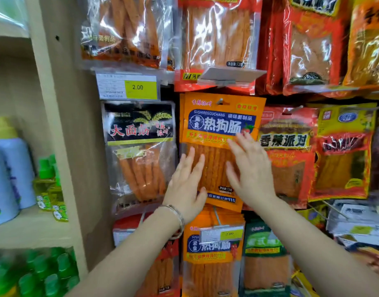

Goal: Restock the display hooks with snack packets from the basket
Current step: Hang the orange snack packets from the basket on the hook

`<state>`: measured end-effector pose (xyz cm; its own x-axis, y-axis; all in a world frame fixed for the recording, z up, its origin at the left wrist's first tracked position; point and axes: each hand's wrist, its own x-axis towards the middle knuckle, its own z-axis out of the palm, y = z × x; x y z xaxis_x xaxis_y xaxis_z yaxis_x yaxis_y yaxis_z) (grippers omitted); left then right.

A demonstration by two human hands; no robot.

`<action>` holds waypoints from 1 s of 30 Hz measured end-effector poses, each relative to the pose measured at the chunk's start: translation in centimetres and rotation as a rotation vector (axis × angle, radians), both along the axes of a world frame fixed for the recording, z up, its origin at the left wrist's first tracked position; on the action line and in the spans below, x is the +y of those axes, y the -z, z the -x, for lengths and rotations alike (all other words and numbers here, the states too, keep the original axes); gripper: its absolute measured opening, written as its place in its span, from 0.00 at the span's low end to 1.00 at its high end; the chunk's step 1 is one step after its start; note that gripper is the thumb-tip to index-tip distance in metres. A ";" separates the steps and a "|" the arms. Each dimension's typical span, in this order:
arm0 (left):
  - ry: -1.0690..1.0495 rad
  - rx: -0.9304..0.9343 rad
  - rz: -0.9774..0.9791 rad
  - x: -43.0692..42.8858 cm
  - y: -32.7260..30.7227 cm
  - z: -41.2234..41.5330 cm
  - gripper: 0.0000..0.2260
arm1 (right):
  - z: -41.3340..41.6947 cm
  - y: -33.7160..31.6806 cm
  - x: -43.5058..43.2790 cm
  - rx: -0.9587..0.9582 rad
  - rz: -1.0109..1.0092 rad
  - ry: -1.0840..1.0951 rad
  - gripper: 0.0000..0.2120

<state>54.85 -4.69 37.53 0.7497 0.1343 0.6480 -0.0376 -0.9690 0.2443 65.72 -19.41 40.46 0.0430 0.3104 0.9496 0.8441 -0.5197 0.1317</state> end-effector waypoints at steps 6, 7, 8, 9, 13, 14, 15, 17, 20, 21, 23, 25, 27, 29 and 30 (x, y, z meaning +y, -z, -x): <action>-0.141 0.183 0.010 0.9 -0.5 -3.1 0.34 | -1.9 -1.1 2.4 0.048 0.236 0.284 0.22; -0.152 0.216 0.023 1.2 -0.8 -3.7 0.34 | -2.2 -1.6 2.9 0.083 0.274 0.310 0.23; -0.161 0.247 0.035 1.6 -1.0 -4.2 0.34 | -2.6 -2.1 3.5 0.122 0.318 0.334 0.24; -0.167 0.271 0.048 2.0 -1.3 -4.8 0.34 | -3.1 -2.6 4.2 0.165 0.366 0.350 0.25; -0.195 0.350 0.098 3.1 -2.3 -6.9 0.34 | -5.3 -3.9 6.7 0.332 0.560 0.433 0.32; -0.210 0.377 0.101 3.4 -2.4 -7.5 0.34 | -5.8 -4.0 7.3 0.366 0.591 0.449 0.34; -0.229 0.406 0.102 3.6 -2.6 -7.9 0.35 | -6.1 -4.0 7.7 0.403 0.611 0.454 0.35; -0.268 0.457 0.094 4.1 -2.8 -8.7 0.35 | -6.7 -3.8 8.5 0.459 0.644 0.456 0.35; -0.272 0.519 0.167 4.3 -3.3 -9.2 0.34 | -7.0 -3.7 8.8 0.549 0.673 0.421 0.33; -0.258 0.550 0.194 4.2 -3.4 -9.2 0.33 | -6.9 -3.8 8.8 0.611 0.650 0.362 0.32; -0.215 0.584 0.222 3.6 -3.5 -8.8 0.30 | -6.2 -3.8 8.6 0.814 0.475 0.128 0.28; -0.137 0.531 0.277 2.6 -3.5 -7.7 0.25 | -4.7 -3.7 7.8 1.103 0.154 -0.154 0.22; -0.033 0.391 0.350 1.4 -3.3 -5.7 0.20 | -2.3 -3.2 6.1 1.275 -0.078 -0.333 0.14; 0.041 0.187 0.413 -0.2 -2.8 -2.7 0.16 | 0.4 -2.0 3.5 1.290 -0.174 -0.406 0.08; 0.076 0.081 0.461 -1.0 -2.2 -1.0 0.14 | 1.8 -1.2 2.1 1.281 -0.205 -0.429 0.08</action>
